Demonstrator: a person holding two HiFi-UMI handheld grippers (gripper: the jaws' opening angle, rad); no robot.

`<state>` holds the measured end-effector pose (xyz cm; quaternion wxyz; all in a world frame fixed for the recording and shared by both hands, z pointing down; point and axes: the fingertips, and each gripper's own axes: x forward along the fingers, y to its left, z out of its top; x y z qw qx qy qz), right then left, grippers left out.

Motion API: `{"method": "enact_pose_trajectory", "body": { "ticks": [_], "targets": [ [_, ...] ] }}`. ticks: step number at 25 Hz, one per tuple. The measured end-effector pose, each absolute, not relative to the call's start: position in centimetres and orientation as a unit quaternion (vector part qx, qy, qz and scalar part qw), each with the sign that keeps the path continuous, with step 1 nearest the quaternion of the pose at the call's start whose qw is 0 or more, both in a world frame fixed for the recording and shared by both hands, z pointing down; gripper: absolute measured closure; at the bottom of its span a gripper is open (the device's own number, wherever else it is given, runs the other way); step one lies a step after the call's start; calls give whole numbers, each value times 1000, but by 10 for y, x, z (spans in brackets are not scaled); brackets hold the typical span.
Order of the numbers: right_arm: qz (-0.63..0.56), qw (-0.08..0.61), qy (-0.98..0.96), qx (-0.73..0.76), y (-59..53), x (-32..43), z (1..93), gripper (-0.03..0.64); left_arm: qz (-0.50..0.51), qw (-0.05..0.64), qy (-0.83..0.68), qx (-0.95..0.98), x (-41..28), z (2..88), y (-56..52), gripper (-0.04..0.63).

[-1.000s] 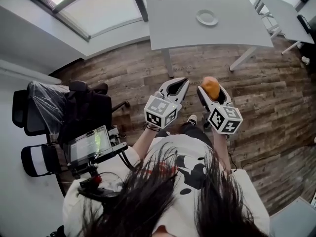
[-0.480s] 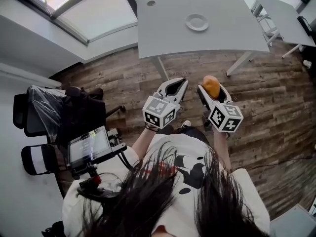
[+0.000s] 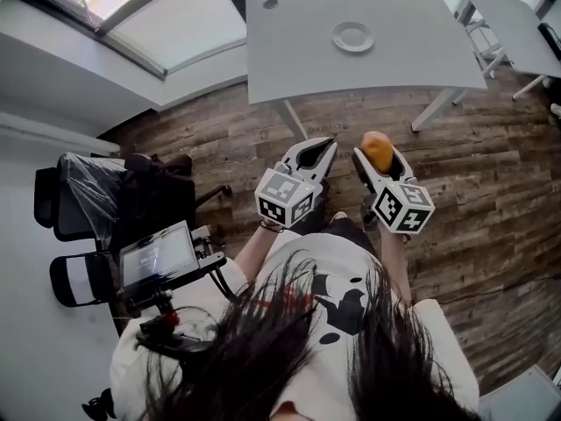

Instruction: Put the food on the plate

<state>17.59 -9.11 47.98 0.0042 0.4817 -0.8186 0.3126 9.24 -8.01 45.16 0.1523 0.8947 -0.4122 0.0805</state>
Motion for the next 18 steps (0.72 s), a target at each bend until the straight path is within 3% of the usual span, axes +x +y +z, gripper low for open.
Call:
{"method": "enact_pose_trajectory", "body": {
  "ticks": [11,18],
  "targets": [
    [298,-8,-814,499,-93,186,475,244,73,137,-395,905,102,448,-83,584],
    [312,10,-808,500,-179,170,483,244,78,158,-384,906,92,456,-172,584]
  ]
}}
